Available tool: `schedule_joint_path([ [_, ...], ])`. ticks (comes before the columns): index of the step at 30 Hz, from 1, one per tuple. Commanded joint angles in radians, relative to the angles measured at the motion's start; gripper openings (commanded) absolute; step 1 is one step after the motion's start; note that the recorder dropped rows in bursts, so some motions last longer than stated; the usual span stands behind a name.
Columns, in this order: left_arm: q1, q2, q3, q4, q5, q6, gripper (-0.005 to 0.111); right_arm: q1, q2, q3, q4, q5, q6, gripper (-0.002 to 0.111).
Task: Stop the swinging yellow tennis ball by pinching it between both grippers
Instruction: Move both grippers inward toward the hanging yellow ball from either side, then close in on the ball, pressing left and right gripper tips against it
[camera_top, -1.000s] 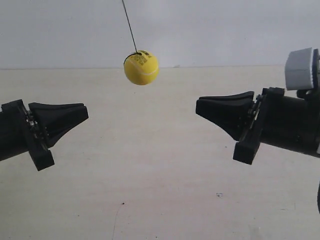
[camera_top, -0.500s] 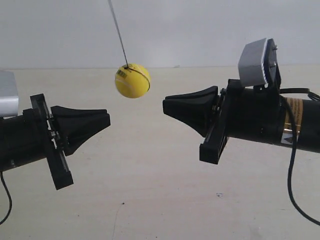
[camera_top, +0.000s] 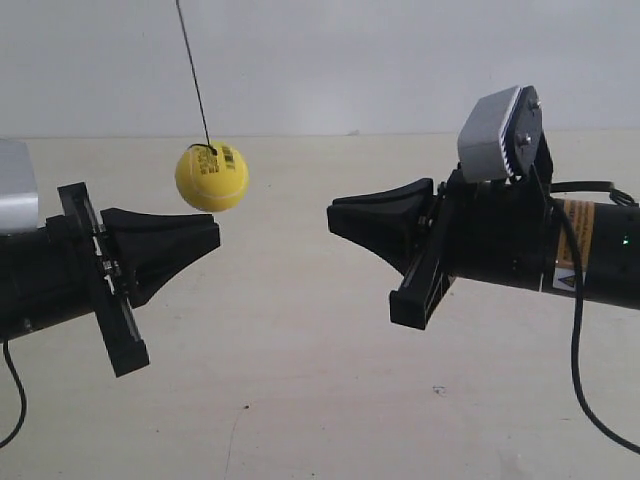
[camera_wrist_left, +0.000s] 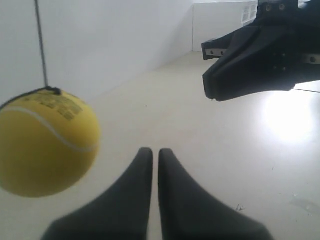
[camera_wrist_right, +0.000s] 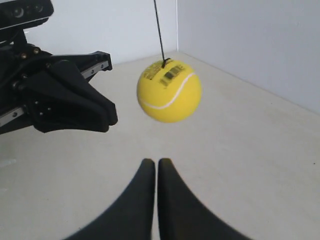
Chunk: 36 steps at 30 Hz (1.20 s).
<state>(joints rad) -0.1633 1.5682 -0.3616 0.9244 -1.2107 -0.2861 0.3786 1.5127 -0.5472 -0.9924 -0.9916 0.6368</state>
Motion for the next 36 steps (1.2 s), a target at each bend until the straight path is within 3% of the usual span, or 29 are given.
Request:
schedule_joint_path([
  [1, -0.009, 0.004, -0.006, -0.01, -0.01, 0.008, 0.005, 0.001, 0.004, -0.004, -0.015, -0.021, 0.008, 0.0],
  [36, -0.009, 0.004, -0.001, -0.001, -0.01, 0.016, 0.005, 0.001, 0.004, -0.004, -0.039, -0.006, 0.014, 0.0],
])
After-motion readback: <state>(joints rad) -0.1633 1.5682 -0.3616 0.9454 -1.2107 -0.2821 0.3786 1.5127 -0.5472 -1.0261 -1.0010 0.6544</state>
